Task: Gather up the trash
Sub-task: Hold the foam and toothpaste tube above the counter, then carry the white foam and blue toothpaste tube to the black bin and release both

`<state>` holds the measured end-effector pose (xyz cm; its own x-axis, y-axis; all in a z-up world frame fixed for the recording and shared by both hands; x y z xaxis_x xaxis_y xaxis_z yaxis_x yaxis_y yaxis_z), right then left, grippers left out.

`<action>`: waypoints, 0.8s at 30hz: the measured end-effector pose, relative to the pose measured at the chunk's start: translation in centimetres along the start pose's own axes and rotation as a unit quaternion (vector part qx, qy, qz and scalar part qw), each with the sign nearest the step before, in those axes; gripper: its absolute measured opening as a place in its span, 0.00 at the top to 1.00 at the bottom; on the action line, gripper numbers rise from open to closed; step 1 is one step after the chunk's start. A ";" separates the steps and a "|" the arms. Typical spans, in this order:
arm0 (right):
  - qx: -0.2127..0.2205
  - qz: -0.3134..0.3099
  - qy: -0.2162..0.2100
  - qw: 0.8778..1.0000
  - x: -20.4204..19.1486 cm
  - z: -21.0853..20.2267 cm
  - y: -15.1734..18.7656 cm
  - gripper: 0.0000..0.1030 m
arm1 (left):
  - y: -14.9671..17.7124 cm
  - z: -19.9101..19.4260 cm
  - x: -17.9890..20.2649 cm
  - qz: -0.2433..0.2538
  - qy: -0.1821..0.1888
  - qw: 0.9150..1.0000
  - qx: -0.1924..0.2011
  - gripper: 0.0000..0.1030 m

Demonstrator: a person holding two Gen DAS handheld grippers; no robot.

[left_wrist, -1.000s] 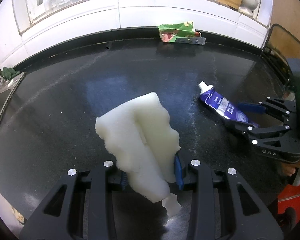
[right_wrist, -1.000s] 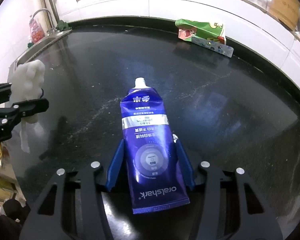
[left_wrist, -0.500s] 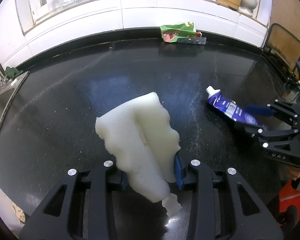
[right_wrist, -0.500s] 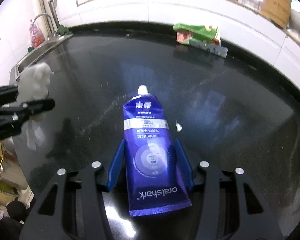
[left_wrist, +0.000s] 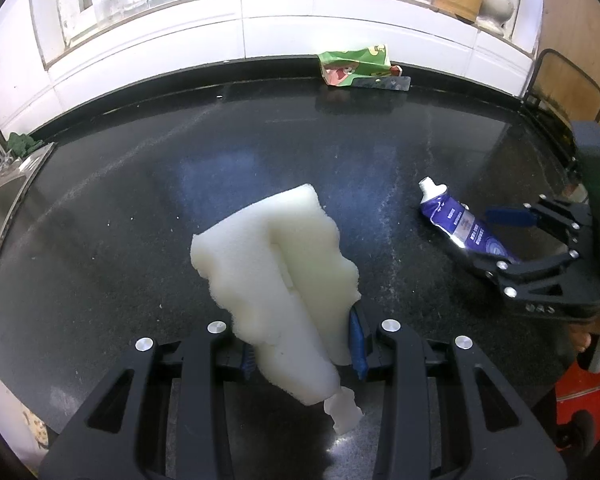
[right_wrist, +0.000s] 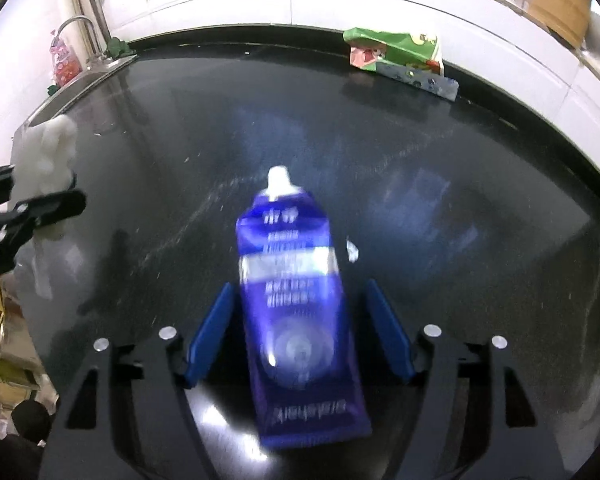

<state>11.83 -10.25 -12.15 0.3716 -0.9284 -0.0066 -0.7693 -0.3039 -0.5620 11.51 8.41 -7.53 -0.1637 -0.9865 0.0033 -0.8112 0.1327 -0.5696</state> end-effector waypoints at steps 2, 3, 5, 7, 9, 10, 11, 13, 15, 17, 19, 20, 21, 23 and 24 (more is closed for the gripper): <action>0.002 -0.002 -0.003 1.000 -0.1 0.3 -0.6 0.42 | -0.1 0.1 -0.1 -0.002 0.000 1.000 0.000 0.66; 0.003 -0.004 -0.005 1.000 -0.1 0.3 -0.9 0.46 | -0.1 0.1 -0.2 -0.003 0.000 1.000 0.000 0.66; 0.002 -0.007 -0.002 1.000 -0.2 0.4 -1.0 0.50 | -0.1 0.1 -0.3 -0.004 0.000 1.000 0.000 0.66; 0.005 -0.008 -0.001 1.000 -0.4 0.3 -0.9 0.51 | -0.2 0.1 -0.3 -0.003 0.000 1.000 0.000 0.66; 0.009 -0.003 -0.004 1.000 -0.5 0.0 -0.7 0.51 | -0.3 0.1 -0.3 -0.003 -0.001 1.000 0.000 0.66; 0.013 -0.002 -0.005 1.000 -0.6 -0.2 -0.6 0.51 | -0.3 0.1 -0.4 -0.004 -0.001 1.000 0.001 0.66; 0.019 -0.002 -0.004 1.000 -0.7 -0.6 -0.6 0.51 | -0.4 0.0 -0.4 -0.004 -0.002 1.000 0.002 0.66; 0.027 -0.002 -0.006 1.000 -1.1 -1.4 -0.6 0.51 | -0.3 -0.1 -0.5 -0.004 -0.003 1.000 0.003 0.66; 0.033 -0.007 -0.010 0.999 -1.6 -2.1 -0.6 0.51 | -0.2 -0.4 -0.5 -0.005 -0.006 1.000 0.005 0.66; 0.041 -0.013 -0.014 0.999 -2.4 -3.0 -0.7 0.51 | 0.1 -0.8 -0.8 -0.007 -0.007 1.000 0.008 0.66; 0.047 -0.019 -0.020 0.999 -3.3 -3.6 -0.9 0.51 | 0.6 -1.4 -1.4 -0.014 -0.012 1.000 0.011 0.66; 0.050 -0.024 -0.023 0.998 -4.0 -3.9 -1.0 0.51 | 0.9 -1.7 -1.7 -0.017 -0.014 1.000 0.013 0.66; 0.054 -0.031 -0.031 0.998 -5.2 -4.3 -1.2 0.51 | 1.3 -2.1 -2.1 -0.021 -0.018 1.000 0.015 0.66; 0.060 -0.044 -0.043 0.996 -7.1 -4.8 -1.5 0.51 | 2.3 -3.1 -3.2 -0.031 -0.027 0.999 0.018 0.66; 0.065 -0.056 -0.053 0.995 -8.8 -5.1 -1.7 0.51 | 3.0 -3.8 -4.1 -0.037 -0.035 0.998 0.021 0.66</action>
Point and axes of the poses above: each gripper's, at about its wrist camera, not at the fingertips, and z roughly the way its jaws point, x to its right, y to its underside, the point moved 2 cm from there along z, roughly the way its jaws point, and after that the axes turned 1 degree about -x, right-handed, at the moved point
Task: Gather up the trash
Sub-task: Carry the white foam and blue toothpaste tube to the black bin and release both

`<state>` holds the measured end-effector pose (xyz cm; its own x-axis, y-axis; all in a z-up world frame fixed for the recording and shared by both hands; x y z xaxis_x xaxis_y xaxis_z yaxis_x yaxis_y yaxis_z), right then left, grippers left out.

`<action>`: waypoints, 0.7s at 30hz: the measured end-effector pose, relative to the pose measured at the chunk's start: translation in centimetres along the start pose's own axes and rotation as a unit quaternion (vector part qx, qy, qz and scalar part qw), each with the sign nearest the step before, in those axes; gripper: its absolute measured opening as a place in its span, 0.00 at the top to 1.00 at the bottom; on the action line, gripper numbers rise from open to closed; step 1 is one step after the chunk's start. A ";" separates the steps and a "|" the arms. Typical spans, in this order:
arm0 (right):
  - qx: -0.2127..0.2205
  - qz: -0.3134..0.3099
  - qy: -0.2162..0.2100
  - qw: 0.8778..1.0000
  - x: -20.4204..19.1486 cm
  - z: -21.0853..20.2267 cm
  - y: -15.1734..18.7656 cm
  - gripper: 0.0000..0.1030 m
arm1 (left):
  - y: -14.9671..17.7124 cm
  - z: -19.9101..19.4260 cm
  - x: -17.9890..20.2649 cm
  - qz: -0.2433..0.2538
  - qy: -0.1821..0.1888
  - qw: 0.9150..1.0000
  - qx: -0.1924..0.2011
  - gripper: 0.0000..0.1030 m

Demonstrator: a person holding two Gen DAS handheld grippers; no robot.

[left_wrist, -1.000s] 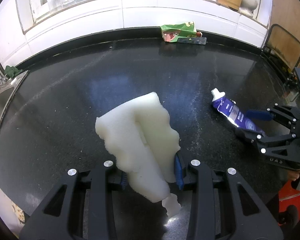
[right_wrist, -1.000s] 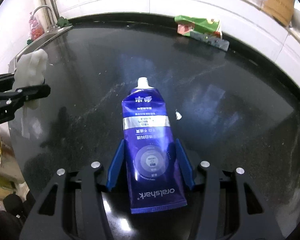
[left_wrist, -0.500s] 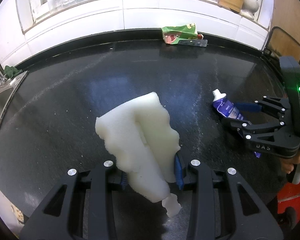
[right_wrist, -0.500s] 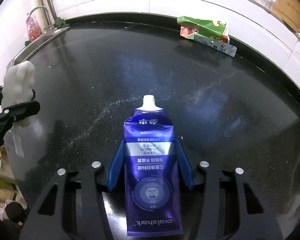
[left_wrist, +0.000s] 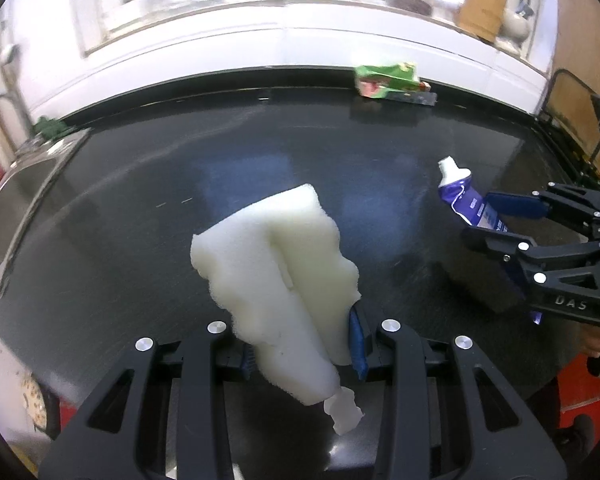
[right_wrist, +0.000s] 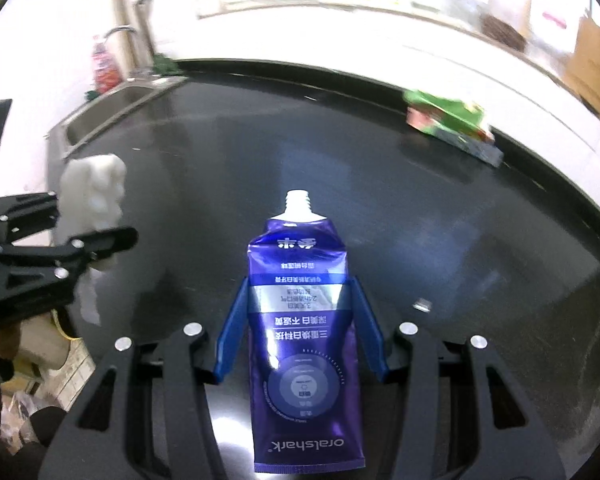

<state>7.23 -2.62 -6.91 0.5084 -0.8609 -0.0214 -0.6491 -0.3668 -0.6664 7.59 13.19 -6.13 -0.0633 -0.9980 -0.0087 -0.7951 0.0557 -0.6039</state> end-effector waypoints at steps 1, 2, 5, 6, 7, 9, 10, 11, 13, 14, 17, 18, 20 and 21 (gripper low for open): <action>0.003 -0.008 -0.010 1.000 -1.3 0.0 -0.3 0.51 | 0.8 -0.8 -1.1 -0.008 -0.008 1.000 0.003 0.66; 0.005 -0.017 -0.020 1.000 -2.9 0.1 -0.6 0.51 | 1.3 -1.3 -1.9 -0.015 -0.014 1.000 0.004 0.66; 0.010 -0.049 -0.061 0.997 -8.7 0.4 -1.6 0.51 | 4.1 -3.7 -5.9 -0.049 -0.045 0.998 0.010 0.66; 0.010 -0.063 -0.080 0.995 -11.3 0.8 -2.1 0.51 | 5.1 -4.4 -7.1 -0.059 -0.056 0.997 0.010 0.66; 0.009 -0.072 -0.093 0.993 -13.2 1.1 -2.4 0.51 | 6.7 -5.4 -9.0 -0.076 -0.071 0.995 0.009 0.66; 0.007 -0.097 -0.125 0.987 -18.2 2.0 -2.8 0.51 | 8.9 -6.5 -11.4 -0.098 -0.094 0.991 0.007 0.66; 0.004 -0.108 -0.142 0.984 -20.8 2.5 -3.0 0.51 | 10.1 -7.0 -12.7 -0.109 -0.107 0.988 0.004 0.66; 0.001 -0.116 -0.154 0.981 -22.6 2.8 -3.0 0.51 | 11.7 -7.6 -14.2 -0.124 -0.122 0.985 0.000 0.66; -0.006 -0.136 -0.184 0.973 -27.5 3.8 -2.9 0.51 | 15.3 -9.0 -17.5 -0.158 -0.148 0.976 -0.008 0.66; -0.012 -0.146 -0.198 0.969 -29.6 4.3 -2.8 0.51 | 16.7 -9.3 -18.6 -0.169 -0.157 0.973 -0.013 0.66; -0.032 -0.174 -0.232 0.957 -35.6 6.0 -1.8 0.51 | 21.6 -10.1 -22.0 -0.208 -0.179 0.961 -0.029 0.66; -0.043 -0.183 -0.239 0.953 -37.6 6.8 -1.3 0.51 | 23.0 -10.0 -22.9 -0.220 -0.180 0.958 -0.036 0.66; -0.061 -0.195 -0.249 0.947 -40.1 8.2 -0.5 0.51 | 26.5 -9.3 -25.2 -0.247 -0.180 0.951 -0.052 0.66; -0.071 -0.203 -0.251 0.944 -41.7 9.2 0.0 0.51 | 27.8 -8.8 -26.2 -0.256 -0.177 0.948 -0.060 0.66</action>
Point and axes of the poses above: each gripper's, at about its wrist camera, not at the fingertips, and z roughly the way its jaws point, x to its right, y to its underside, the point moved 2 cm from there along z, roughly the way its jaws point, and after that the axes turned 1 degree about -x, right-handed, at the moved point
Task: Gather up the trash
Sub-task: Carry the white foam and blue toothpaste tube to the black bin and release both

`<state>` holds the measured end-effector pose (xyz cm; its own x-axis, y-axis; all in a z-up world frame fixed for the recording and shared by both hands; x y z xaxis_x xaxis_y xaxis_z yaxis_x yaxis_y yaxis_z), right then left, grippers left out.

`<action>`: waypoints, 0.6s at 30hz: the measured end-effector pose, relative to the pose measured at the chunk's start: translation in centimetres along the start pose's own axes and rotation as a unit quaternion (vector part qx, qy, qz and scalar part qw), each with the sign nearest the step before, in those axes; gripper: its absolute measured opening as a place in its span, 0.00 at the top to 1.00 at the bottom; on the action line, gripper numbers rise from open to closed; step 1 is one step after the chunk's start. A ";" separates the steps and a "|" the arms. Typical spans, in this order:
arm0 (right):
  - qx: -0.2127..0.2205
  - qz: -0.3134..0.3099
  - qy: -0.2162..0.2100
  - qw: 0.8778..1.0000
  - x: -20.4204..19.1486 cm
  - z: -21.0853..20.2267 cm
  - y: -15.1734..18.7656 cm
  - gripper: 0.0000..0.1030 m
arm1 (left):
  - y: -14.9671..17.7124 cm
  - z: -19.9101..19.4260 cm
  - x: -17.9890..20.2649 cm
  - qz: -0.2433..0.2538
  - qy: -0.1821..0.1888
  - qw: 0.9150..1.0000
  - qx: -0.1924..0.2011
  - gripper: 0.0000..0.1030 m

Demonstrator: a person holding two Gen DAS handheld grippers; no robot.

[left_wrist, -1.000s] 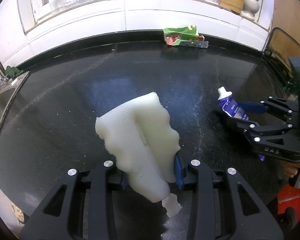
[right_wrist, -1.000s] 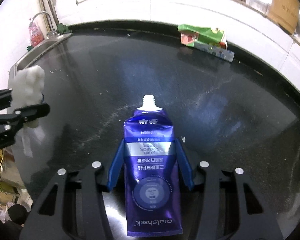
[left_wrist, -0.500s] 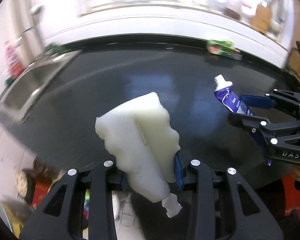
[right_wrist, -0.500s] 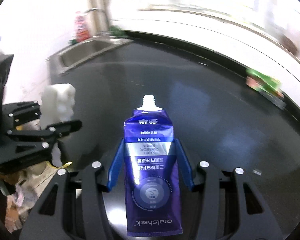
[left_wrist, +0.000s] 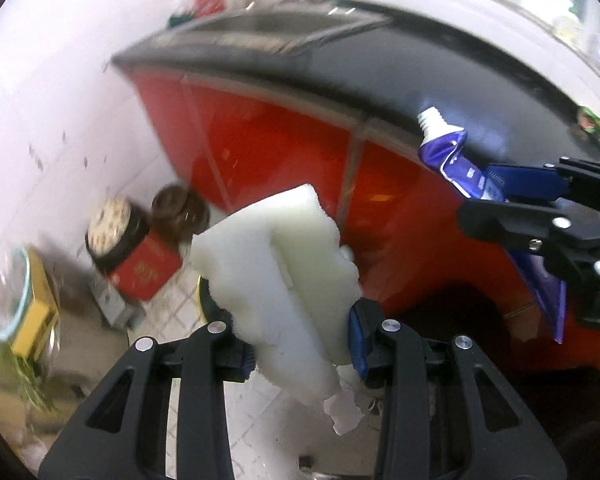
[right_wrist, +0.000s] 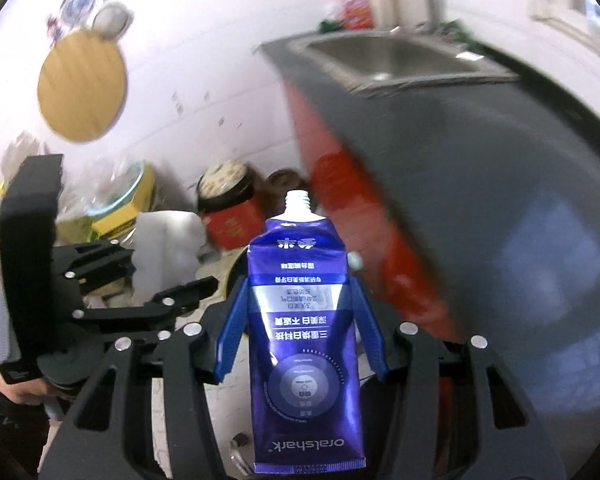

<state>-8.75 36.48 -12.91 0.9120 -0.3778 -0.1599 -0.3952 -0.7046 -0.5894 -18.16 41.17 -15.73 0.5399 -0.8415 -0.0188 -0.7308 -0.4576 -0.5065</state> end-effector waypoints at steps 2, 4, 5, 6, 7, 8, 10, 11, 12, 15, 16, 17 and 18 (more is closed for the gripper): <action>-0.015 -0.005 -0.004 1.000 -0.8 2.3 -0.2 0.50 | 0.8 2.0 -1.9 -0.010 0.004 1.000 -0.008 0.66; -0.032 -0.006 -0.004 0.999 -1.2 5.0 -0.8 0.50 | 0.9 3.7 -2.9 -0.016 0.009 1.000 -0.012 0.66; -0.037 -0.005 -0.003 0.999 -1.3 5.9 -1.0 0.50 | 0.9 4.9 -3.6 -0.021 0.013 1.000 -0.012 0.66; -0.043 -0.005 -0.002 0.999 -1.3 7.1 -1.4 0.50 | 0.7 5.9 -4.2 -0.024 0.015 1.000 -0.011 0.66; -0.049 -0.006 0.000 0.999 -1.3 8.1 -1.6 0.50 | 0.5 7.1 -4.8 -0.028 0.017 0.999 -0.013 0.66; -0.054 -0.007 0.003 0.999 -1.3 9.3 -1.9 0.50 | 0.5 7.7 -5.2 -0.028 0.019 0.999 -0.012 0.66; -0.063 -0.007 0.007 0.998 -1.1 10.7 -2.2 0.50 | 0.3 9.5 -6.1 -0.030 0.021 0.999 -0.010 0.66; -0.070 -0.007 0.009 0.998 -1.0 11.7 -2.3 0.50 | 0.1 10.1 -6.2 -0.032 0.022 0.999 -0.012 0.66; -0.073 -0.006 0.009 0.997 -0.9 12.3 -2.4 0.50 | 0.2 10.6 -6.5 -0.034 0.025 0.999 -0.014 0.66; -0.082 -0.008 0.012 0.997 -0.6 14.0 -3.0 0.50 | 0.2 12.0 -7.1 -0.037 0.033 0.999 -0.016 0.65; -0.085 -0.007 0.013 0.996 -0.6 14.5 -3.1 0.47 | 0.1 12.5 -7.4 -0.039 0.035 0.999 -0.013 0.56; -0.086 -0.005 0.015 0.996 -0.6 14.9 -3.4 0.34 | 0.1 12.7 -7.6 -0.041 0.033 0.999 -0.012 0.38; -0.082 0.000 0.016 0.997 -0.4 15.0 -3.6 0.27 | 0.1 13.1 -7.9 -0.045 0.031 0.998 -0.014 0.30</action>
Point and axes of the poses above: each gripper's, at about its wrist camera, not at the fingertips, and z roughly the way its jaws point, x to its right, y to its underside, the point moved 2 cm from there along z, roughly the way its jaws point, and after that the axes turned 1 degree about -x, right-handed, at the moved point
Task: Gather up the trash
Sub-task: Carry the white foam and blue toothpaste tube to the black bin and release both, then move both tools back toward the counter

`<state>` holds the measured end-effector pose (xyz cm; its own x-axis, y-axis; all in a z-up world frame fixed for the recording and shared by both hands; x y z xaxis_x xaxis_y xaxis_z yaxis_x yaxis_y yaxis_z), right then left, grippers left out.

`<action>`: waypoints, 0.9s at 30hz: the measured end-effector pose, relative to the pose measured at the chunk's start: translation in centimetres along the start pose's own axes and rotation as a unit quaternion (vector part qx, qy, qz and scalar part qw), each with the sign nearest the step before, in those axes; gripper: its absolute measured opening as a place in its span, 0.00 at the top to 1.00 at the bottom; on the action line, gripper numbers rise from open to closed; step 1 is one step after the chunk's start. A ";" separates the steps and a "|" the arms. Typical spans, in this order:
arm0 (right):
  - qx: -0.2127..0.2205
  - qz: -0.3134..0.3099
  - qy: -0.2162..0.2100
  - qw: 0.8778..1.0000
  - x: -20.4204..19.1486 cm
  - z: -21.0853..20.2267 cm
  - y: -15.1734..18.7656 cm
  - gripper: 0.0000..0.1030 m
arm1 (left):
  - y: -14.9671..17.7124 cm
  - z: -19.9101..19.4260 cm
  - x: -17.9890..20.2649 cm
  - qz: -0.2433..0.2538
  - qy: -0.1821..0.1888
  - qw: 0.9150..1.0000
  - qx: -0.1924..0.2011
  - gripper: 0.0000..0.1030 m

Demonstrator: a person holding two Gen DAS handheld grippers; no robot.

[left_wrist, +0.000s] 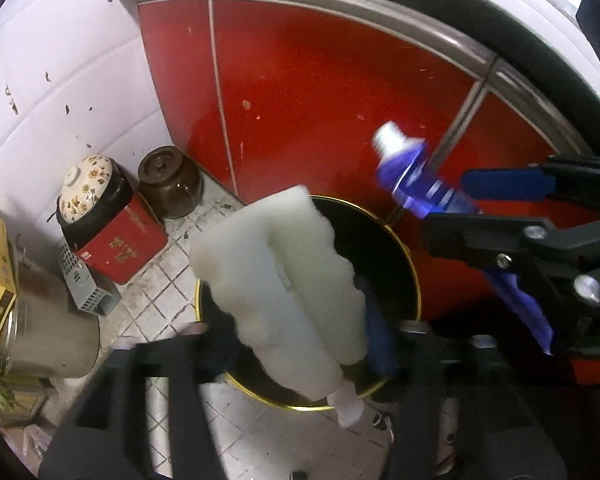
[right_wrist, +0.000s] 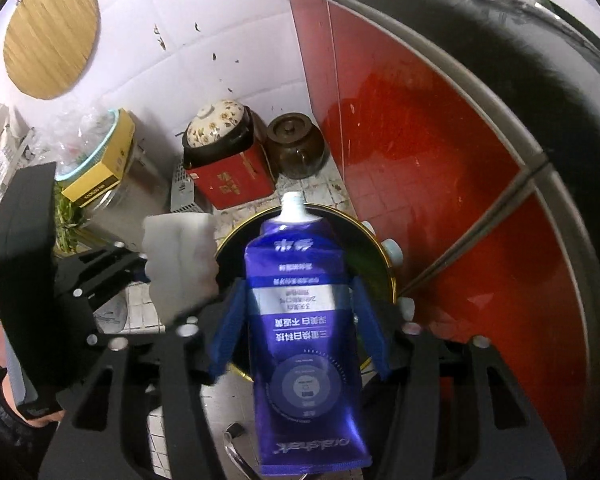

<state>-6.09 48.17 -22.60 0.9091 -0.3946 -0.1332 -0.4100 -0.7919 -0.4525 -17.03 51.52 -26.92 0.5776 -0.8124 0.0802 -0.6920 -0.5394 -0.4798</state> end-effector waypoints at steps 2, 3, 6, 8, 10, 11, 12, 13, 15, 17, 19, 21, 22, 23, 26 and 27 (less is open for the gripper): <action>0.002 0.006 -0.003 1.000 0.3 -0.1 -0.2 0.24 | 0.3 0.6 -0.6 -0.006 -0.005 1.000 -0.001 0.26; 0.001 0.007 -0.004 1.000 0.2 0.0 -0.3 0.24 | 0.3 0.7 -0.8 -0.006 -0.004 1.000 -0.005 0.26; 0.006 0.005 -0.001 1.000 0.2 -0.7 -0.2 0.24 | 0.6 0.9 -1.1 -0.006 -0.011 1.000 -0.007 0.26; 0.010 0.008 -0.002 1.000 0.3 -1.7 0.2 0.24 | 0.7 0.5 -1.0 -0.003 -0.014 1.000 -0.005 0.26; 0.016 0.008 -0.003 1.000 0.2 -2.8 0.6 0.24 | 0.6 -0.2 -0.5 -0.001 -0.017 1.000 -0.003 0.25; 0.020 0.006 -0.003 1.000 0.2 -3.5 0.8 0.24 | 0.6 -0.6 -0.2 -0.001 -0.019 1.000 -0.002 0.22; 0.027 0.004 -0.001 1.000 0.3 -4.7 1.3 0.24 | 0.4 -1.1 0.1 0.001 -0.023 1.000 0.000 0.20; 0.035 0.006 0.000 0.999 0.5 -5.9 1.6 0.23 | 0.2 -1.9 0.7 0.004 -0.026 1.000 0.005 0.18; 0.057 0.012 0.004 0.998 1.2 -9.2 2.6 0.20 | -0.2 -3.6 1.9 0.011 -0.025 0.999 0.020 0.13; 0.088 0.021 0.018 0.996 2.5 -13.5 4.0 0.17 | -0.9 -6.3 3.9 0.027 -0.016 0.999 0.044 0.10; 0.111 0.033 0.041 0.992 4.2 -17.2 5.6 0.15 | -1.6 -9.1 6.9 0.048 0.000 0.996 0.069 0.08; 0.136 0.060 0.065 0.987 6.6 -21.3 7.8 0.13 | -2.3 -11.1 9.9 0.070 0.021 0.994 0.083 0.07; 0.149 0.081 0.081 0.982 8.2 -23.5 9.2 0.12 | -2.7 -12.1 11.9 0.086 0.035 0.992 0.089 0.07; 0.162 0.102 0.094 0.977 9.8 -25.7 10.8 0.12 | -2.9 -12.7 13.6 0.099 0.044 0.990 0.091 0.07; 0.179 0.151 0.139 0.962 13.6 -30.3 15.1 0.12 | -3.6 -14.7 20.1 0.147 0.081 0.980 0.105 0.07; 0.187 0.169 0.157 0.955 15.2 -32.2 17.3 0.12 | -3.6 -15.2 22.1 0.163 0.093 0.976 0.110 0.07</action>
<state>-1.69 13.48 -4.01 0.6383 -0.7652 -0.0837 -0.5689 -0.3957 -0.7209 -8.31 32.14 -10.16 0.2388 -0.9703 0.0392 -0.7047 -0.2010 -0.6804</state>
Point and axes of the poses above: each gripper's, at about its wrist camera, not at the fingertips, and z roughly the way its jaws point, x to its right, y to its underside, the point moved 2 cm from there along z, roughly the way its jaws point, and after that the axes turned 1 degree about -x, right-handed, at the moved point
